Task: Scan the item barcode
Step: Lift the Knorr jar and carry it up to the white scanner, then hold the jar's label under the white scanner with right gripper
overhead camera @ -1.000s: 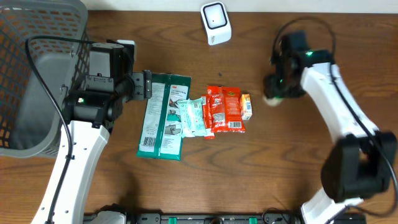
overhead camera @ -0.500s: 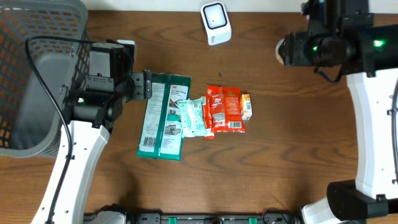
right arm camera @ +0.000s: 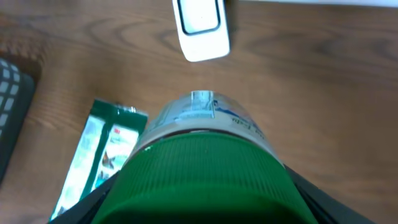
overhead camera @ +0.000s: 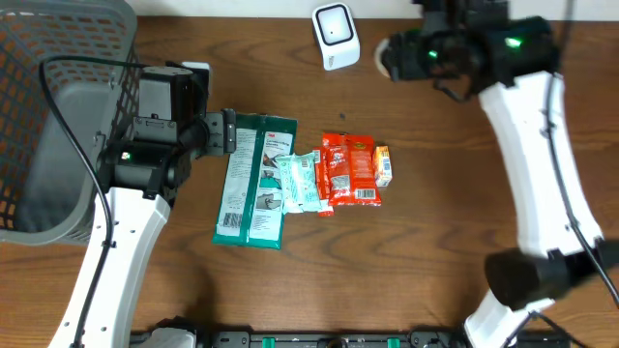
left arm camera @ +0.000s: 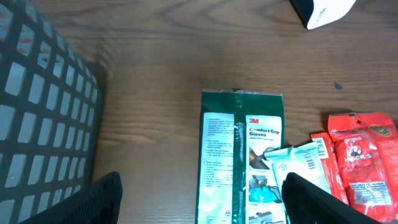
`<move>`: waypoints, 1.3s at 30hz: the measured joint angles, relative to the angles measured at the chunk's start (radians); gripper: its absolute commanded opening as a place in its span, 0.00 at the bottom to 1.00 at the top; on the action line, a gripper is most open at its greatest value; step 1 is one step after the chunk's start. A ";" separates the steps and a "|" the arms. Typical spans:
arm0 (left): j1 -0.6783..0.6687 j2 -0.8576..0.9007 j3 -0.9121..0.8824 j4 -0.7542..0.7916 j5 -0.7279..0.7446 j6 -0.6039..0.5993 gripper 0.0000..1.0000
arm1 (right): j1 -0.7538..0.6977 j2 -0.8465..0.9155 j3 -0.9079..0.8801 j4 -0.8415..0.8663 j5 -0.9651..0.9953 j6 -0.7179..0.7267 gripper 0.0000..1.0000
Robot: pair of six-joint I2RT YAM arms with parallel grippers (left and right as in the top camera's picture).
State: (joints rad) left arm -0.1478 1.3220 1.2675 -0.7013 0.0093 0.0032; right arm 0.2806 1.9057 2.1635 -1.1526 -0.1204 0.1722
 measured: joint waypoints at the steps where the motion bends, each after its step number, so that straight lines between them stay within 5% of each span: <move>1: 0.000 0.000 0.000 0.000 0.000 0.000 0.82 | 0.005 0.023 0.000 0.035 0.000 0.000 0.33; 14: 0.000 0.000 0.000 0.000 0.000 0.000 0.83 | 0.026 0.316 -0.001 0.555 -0.002 0.002 0.26; 19: 0.000 0.000 0.000 0.000 0.000 0.000 0.82 | 0.044 0.428 -0.002 0.755 -0.003 0.003 0.16; 27: 0.000 0.000 0.000 0.000 0.000 0.000 0.83 | 0.048 0.526 -0.005 1.079 -0.003 0.004 0.16; 39: 0.000 0.000 0.000 0.000 0.000 0.000 0.82 | 0.048 0.534 -0.005 1.254 0.029 0.116 0.14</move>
State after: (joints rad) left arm -0.1478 1.3220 1.2675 -0.7010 0.0090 0.0032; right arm 0.3286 2.4397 2.1590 0.1009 -0.0914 0.2878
